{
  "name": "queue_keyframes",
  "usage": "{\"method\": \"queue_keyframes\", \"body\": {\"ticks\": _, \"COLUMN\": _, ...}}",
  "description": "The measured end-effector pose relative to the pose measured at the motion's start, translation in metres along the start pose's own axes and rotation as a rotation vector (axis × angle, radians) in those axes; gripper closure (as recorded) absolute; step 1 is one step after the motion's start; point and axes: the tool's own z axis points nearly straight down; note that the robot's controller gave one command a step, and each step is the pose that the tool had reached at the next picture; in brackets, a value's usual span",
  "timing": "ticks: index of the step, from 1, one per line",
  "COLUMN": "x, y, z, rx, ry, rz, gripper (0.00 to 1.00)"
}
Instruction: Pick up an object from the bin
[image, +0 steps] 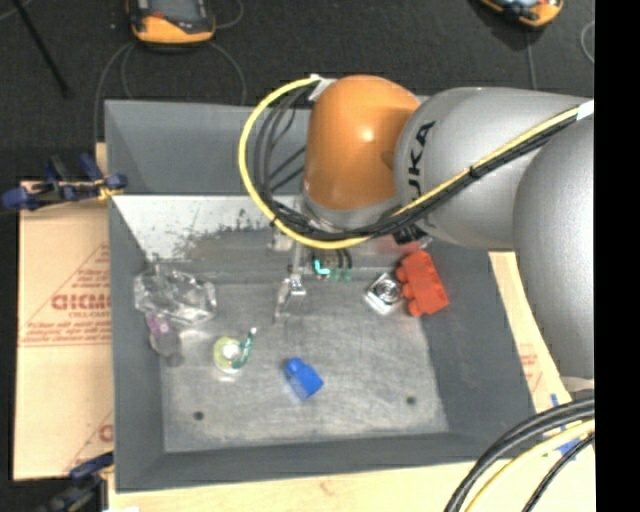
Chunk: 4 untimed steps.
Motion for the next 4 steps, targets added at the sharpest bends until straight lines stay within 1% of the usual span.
{"method": "queue_keyframes", "body": {"ticks": 1, "x": 0.005, "y": 0.073, "z": 0.085, "rx": 0.002, "ry": -0.012, "rz": -0.147, "gripper": 0.0}}
{"method": "queue_keyframes", "body": {"ticks": 2, "x": 0.007, "y": 0.119, "z": 0.081, "rx": 0.003, "ry": -0.015, "rz": -0.473, "gripper": 0.0}}
{"method": "queue_keyframes", "body": {"ticks": 3, "x": 0.009, "y": 0.109, "z": 0.076, "rx": 0.0, "ry": -0.007, "rz": -0.353, "gripper": 0.0}}
{"method": "queue_keyframes", "body": {"ticks": 4, "x": 0.005, "y": 0.103, "z": 0.091, "rx": 0.003, "ry": -0.025, "rz": -0.571, "gripper": 0.0}}
